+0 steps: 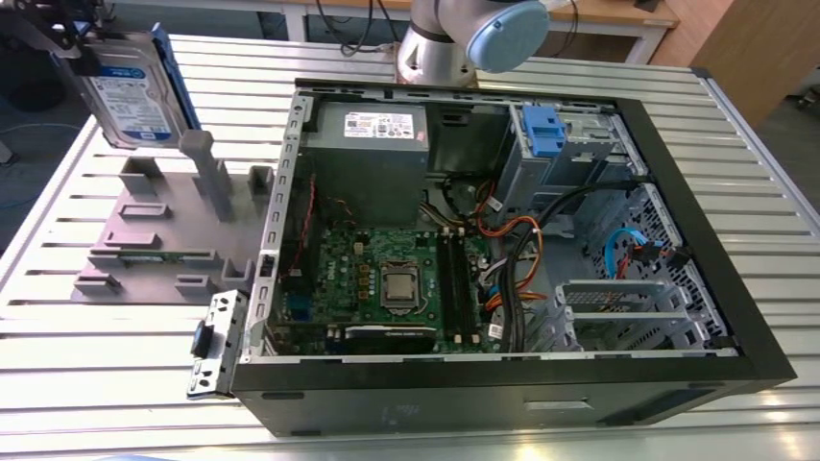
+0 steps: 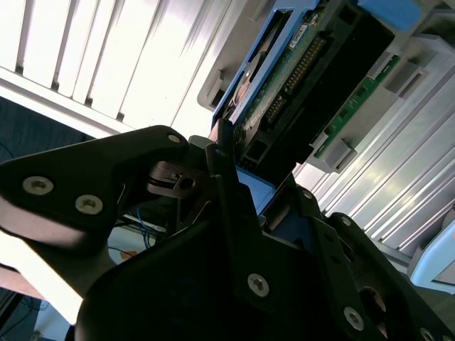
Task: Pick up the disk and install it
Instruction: 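Pick up the disk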
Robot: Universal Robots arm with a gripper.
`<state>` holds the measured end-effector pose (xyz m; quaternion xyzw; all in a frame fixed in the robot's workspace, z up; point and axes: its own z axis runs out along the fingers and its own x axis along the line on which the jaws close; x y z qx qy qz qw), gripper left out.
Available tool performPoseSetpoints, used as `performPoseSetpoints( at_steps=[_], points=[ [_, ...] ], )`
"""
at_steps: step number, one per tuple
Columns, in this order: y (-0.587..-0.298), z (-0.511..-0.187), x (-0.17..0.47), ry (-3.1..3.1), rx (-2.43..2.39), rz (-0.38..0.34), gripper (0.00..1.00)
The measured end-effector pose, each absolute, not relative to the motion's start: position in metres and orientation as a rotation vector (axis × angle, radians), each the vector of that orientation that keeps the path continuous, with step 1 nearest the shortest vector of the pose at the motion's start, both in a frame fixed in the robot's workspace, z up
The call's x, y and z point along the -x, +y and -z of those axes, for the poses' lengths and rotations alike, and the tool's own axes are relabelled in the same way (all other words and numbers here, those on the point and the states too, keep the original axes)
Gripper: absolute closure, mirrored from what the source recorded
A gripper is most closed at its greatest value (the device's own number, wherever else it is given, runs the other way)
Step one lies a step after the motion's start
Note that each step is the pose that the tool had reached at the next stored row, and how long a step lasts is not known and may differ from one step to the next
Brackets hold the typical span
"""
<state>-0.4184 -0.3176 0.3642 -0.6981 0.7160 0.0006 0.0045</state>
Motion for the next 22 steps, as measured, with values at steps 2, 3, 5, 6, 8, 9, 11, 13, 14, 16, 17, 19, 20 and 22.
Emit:
performPoseSetpoints(
  at_steps=[2, 3, 5, 6, 8, 9, 11, 13, 14, 16, 17, 19, 20, 22],
  points=[
    [-0.3176, -0.3649, 0.4184, 2.243, 2.187, -0.002, 0.63],
    [-0.3176, -0.3652, 0.4184, 2.243, 2.187, -0.002, 0.63],
    [-0.3176, -0.3658, 0.4184, 2.243, 2.187, -0.002, 0.63],
    [-0.3176, -0.366, 0.4184, 2.243, 2.187, -0.002, 0.63],
    [-0.3176, -0.3664, 0.4184, 2.243, 2.187, -0.002, 0.63],
    [-0.3176, -0.3667, 0.4184, 2.243, 2.187, -0.002, 0.63],
    [-0.3176, -0.3676, 0.4184, 2.243, 2.187, -0.002, 0.63],
    [-0.3176, -0.3682, 0.4184, 2.243, 2.187, -0.002, 0.63],
    [-0.3176, -0.3684, 0.4184, 2.243, 2.187, -0.002, 0.63],
    [-0.3176, -0.3687, 0.4184, 2.243, 2.187, -0.002, 0.63],
    [-0.3176, -0.3709, 0.4184, 2.243, 2.187, -0.002, 0.63],
    [-0.3176, -0.3732, 0.4184, 2.243, 2.187, -0.002, 0.63],
    [-0.3176, -0.3733, 0.4184, 2.243, 2.187, -0.002, 0.63],
    [-0.3176, -0.3737, 0.4184, 2.243, 2.187, -0.002, 0.63]
  ],
)
